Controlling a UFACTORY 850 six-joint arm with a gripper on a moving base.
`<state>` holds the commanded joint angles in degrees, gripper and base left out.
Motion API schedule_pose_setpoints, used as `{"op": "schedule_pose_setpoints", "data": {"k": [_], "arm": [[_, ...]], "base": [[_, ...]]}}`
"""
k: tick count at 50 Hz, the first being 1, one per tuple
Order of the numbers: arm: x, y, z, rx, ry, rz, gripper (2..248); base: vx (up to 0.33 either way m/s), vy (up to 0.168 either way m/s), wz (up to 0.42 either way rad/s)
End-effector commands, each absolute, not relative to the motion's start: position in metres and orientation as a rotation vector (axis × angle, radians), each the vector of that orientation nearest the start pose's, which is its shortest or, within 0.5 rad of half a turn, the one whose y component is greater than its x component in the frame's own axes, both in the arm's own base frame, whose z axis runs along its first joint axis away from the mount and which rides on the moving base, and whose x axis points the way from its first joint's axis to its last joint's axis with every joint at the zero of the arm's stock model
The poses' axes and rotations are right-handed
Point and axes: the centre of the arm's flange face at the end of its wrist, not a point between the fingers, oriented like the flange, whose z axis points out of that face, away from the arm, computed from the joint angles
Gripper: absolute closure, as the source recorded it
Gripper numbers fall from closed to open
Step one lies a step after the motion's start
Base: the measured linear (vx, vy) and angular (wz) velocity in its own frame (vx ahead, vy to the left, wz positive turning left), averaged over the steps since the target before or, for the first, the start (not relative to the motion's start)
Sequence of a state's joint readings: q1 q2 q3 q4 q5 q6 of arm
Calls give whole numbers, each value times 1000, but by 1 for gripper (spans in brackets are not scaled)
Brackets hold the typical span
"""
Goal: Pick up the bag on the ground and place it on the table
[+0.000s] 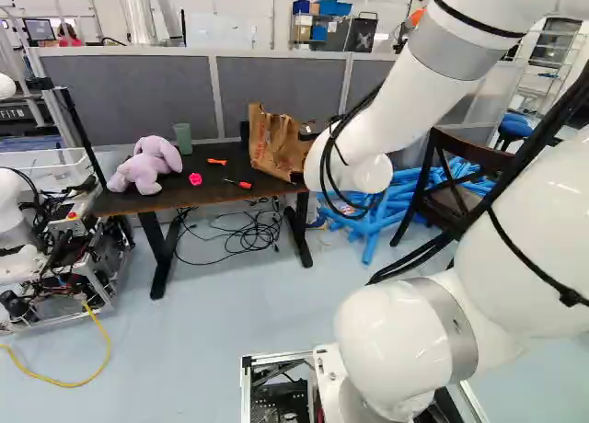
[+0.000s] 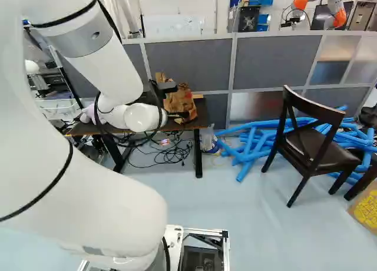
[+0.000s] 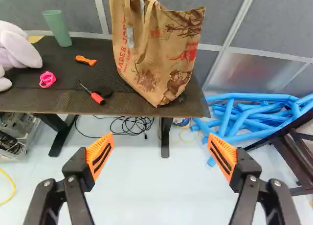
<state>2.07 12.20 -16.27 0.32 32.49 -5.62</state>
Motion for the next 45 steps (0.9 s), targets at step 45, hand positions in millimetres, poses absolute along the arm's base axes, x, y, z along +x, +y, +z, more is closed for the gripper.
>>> {"op": "schedule_pose_setpoints", "data": {"k": [45], "arm": [[280,1,370,-2586,-25,-1793,3]], "base": [[0,0,0]]}}
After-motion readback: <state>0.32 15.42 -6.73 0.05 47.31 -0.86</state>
